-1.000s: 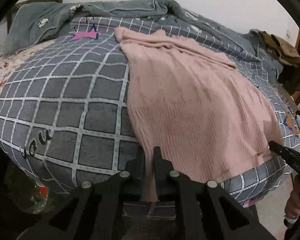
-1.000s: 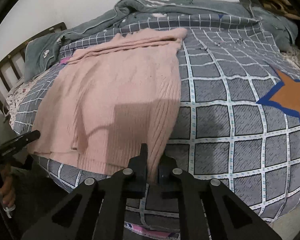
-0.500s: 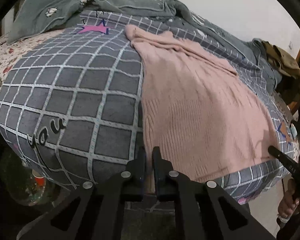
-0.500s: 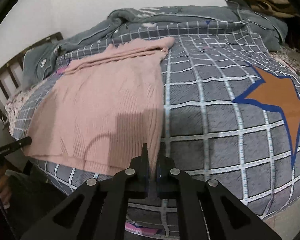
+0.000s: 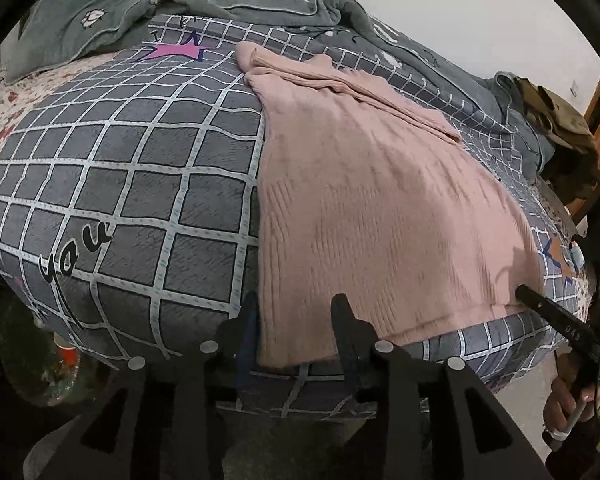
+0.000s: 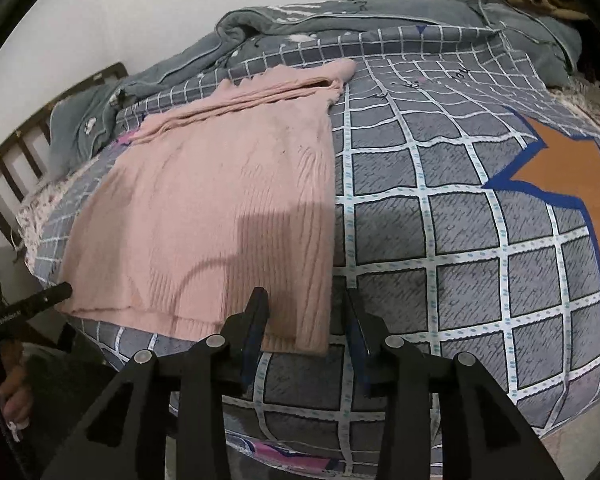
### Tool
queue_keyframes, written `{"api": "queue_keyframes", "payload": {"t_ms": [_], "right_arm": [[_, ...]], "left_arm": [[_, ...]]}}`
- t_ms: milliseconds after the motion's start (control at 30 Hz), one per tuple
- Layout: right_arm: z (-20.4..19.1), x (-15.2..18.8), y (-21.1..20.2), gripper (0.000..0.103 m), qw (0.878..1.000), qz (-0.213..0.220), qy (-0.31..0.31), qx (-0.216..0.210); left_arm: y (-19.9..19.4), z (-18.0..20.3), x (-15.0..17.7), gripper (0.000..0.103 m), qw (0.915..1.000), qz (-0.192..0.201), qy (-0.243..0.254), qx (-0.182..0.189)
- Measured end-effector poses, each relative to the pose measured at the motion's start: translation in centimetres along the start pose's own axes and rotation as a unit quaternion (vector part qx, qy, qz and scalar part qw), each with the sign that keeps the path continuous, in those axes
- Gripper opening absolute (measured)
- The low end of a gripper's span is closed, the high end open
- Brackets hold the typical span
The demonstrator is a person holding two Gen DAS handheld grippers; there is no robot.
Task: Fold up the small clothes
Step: 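Lift the hem with both grippers and fold it toward the collar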
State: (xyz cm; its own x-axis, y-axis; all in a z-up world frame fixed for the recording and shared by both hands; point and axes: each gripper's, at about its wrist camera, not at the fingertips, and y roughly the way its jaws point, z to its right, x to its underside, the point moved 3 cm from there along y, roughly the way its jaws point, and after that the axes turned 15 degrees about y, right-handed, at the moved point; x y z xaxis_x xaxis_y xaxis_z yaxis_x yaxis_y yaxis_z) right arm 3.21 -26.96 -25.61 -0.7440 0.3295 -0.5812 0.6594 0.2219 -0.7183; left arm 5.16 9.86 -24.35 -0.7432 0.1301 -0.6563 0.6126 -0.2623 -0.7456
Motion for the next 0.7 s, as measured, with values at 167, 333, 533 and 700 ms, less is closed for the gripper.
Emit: {"api": "queue_keyframes", "payload": {"t_ms": [167, 333, 533, 700], "right_arm": [[-0.1, -0.3, 0.3, 0.006, 1.0, -0.024, 0.0, -0.003], [-0.4, -1.0, -0.8, 0.005, 0.999, -0.028, 0.019, -0.027], [-0.9, -4.0, -4.2, 0.005, 0.988, -0.032, 0.086, -0.123], [-1.3, -8.0, -6.4, 0.005, 0.973, -0.024, 0.136, -0.187]], "left_arm": [[0.2, -1.3, 0.2, 0.009, 0.9982, -0.008, -0.056, 0.021], [-1.5, -2.5, -0.4, 0.007, 0.9913, 0.012, -0.114, 0.064], [-5.7, -3.7, -3.0, 0.007, 0.9795, 0.081, -0.165, 0.082], [-7.8, -3.5, -7.0, 0.007, 0.9765, 0.112, -0.161, 0.089]]}}
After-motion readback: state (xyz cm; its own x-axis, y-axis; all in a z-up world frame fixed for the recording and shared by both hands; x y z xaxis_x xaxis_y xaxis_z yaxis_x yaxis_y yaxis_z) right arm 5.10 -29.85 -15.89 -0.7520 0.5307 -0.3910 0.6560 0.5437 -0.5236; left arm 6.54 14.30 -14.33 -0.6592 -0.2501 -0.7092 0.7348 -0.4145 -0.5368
